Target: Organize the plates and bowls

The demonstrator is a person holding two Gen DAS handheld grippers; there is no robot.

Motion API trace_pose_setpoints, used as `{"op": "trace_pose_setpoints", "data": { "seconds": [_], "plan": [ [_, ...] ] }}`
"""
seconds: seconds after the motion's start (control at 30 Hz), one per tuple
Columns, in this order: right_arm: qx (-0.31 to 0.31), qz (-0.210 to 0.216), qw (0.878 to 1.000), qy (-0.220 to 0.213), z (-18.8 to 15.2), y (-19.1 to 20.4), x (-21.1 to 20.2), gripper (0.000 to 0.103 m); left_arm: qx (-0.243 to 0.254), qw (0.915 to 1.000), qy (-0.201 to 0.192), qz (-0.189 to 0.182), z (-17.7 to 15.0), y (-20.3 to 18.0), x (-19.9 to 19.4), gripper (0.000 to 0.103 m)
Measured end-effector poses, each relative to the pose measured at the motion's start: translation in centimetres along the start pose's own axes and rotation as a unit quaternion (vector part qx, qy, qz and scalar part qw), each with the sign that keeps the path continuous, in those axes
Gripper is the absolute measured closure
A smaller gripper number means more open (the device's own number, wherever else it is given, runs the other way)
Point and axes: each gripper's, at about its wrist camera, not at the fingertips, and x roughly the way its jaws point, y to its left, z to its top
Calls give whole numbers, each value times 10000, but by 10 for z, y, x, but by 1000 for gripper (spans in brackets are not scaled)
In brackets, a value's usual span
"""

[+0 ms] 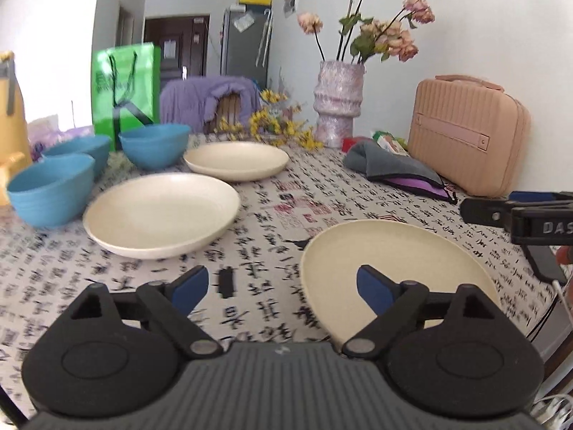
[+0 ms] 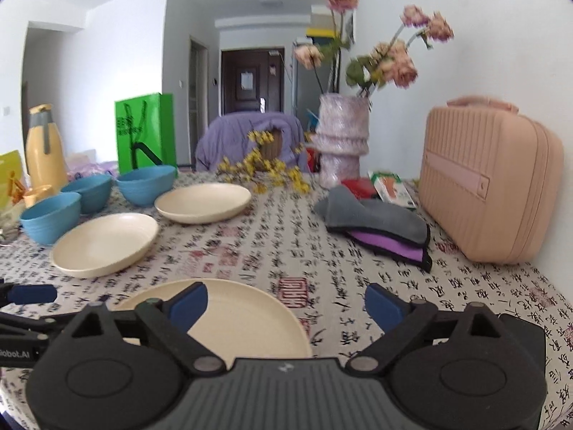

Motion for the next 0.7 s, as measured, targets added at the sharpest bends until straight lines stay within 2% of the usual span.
{"op": "trace_pose_setpoints", "data": {
  "seconds": [0.03, 0.13, 0.33, 0.5, 0.7],
  "plan": [
    [-15, 30, 9999, -103, -2, 6, -8, 0, 56, 9999, -93, 60, -3, 3, -9, 8],
    [-114, 138, 9992, -357, -13, 27, -34, 0, 129, 9987, -384, 310, -14, 13, -36, 0],
    [-422, 331, 9967, -602, -45, 72, -74, 0, -35, 9952, -710, 680, -37, 33, -84, 0],
    [-227, 587, 9959, -644, -71, 101, -101, 0, -88, 9906, -1096, 810, -55, 45, -122, 0],
    [-157, 660, 9960, -576, -93, 129, -111, 0, 7, 9873, -1219, 1018, -77, 55, -147, 0]
  ]
}}
